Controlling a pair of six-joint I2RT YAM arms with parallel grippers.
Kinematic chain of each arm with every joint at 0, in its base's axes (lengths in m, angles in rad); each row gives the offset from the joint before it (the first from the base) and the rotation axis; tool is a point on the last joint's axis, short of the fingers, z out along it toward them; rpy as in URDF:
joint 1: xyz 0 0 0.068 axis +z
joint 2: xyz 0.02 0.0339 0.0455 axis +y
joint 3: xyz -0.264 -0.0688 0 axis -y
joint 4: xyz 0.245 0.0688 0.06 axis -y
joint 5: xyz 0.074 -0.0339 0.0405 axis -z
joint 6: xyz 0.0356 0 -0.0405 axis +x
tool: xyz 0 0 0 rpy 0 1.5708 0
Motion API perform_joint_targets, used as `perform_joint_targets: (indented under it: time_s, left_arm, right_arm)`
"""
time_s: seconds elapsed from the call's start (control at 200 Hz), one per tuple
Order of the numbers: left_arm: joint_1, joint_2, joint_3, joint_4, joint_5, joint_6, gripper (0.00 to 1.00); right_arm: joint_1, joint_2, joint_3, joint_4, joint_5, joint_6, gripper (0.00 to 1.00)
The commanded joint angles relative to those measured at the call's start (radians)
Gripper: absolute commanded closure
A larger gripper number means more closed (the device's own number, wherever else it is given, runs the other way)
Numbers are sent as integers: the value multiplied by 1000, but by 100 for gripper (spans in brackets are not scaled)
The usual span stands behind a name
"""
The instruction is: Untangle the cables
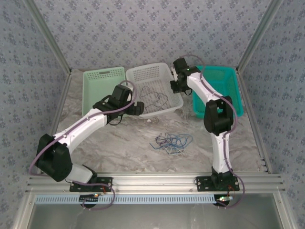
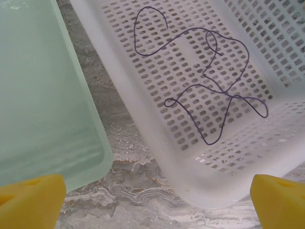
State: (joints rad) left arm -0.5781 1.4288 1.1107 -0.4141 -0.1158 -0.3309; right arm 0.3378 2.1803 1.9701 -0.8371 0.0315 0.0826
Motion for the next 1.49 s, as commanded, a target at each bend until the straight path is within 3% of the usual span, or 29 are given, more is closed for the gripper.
perform_joint_targets:
  time_s: [0.0, 0.215, 0.255, 0.32, 0.38, 0.47, 0.575, 0.75, 0.979, 1.284, 1.489]
  left_arm:
    - [-7, 4, 1, 18, 9, 11, 1]
    - [-9, 9, -1, 20, 8, 12, 1]
    - [-12, 9, 0, 17, 2, 12, 1]
    - [-30, -1, -7, 32, 8, 42, 1]
    - [-68, -25, -34, 77, 11, 94, 1]
    - [-120, -67, -84, 146, 67, 176, 1]
    - [-149, -99, -147, 184, 218, 233, 2]
    - [-221, -73, -232, 205, 369, 276, 6]
    - [-328, 60, -209, 220, 372, 313, 18]
    - [-332, 198, -172, 248, 320, 317, 36]
    - [-332, 223, -170, 300, 303, 301, 72]
  right_arm:
    - [-19, -67, -54, -5, 35, 42, 94]
    - [-20, -125, -125, 20, 13, 92, 83]
    - [-23, -141, -138, 32, 15, 115, 71]
    - [-23, -200, -182, 93, 9, 152, 33]
    - [-18, -274, -237, 174, -16, 161, 25]
    - [10, -403, -321, 279, -51, 136, 22]
    - [35, -543, -414, 285, -88, 125, 22]
    - [14, -793, -737, 371, -168, 168, 22]
    - [-18, -1050, -1072, 498, -246, 246, 21]
    - [-31, -1157, -1150, 471, -225, 250, 19]
    - [-43, -1162, -1157, 458, -237, 250, 20]
